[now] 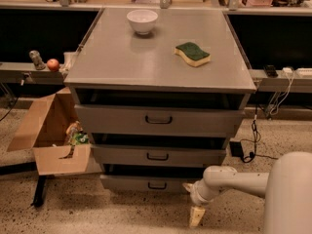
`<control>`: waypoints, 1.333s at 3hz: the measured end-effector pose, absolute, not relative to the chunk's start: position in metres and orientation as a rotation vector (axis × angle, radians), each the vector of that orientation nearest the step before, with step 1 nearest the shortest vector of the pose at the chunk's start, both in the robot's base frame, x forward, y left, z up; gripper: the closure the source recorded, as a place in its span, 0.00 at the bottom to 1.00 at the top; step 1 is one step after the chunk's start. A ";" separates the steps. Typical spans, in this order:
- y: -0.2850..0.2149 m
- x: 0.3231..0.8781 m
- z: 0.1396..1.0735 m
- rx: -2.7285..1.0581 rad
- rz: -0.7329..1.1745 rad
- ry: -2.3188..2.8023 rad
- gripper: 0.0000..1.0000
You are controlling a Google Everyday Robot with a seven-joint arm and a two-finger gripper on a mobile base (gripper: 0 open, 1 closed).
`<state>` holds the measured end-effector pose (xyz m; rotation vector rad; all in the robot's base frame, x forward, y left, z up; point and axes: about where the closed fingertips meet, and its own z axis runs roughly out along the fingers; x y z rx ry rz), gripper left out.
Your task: Open bottom drawer
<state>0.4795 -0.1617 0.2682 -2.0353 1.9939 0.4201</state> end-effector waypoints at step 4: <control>-0.183 0.551 0.237 -2.014 0.131 1.924 0.00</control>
Offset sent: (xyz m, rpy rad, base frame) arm 0.0520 -0.0111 0.0027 -0.0683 -0.2477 0.0471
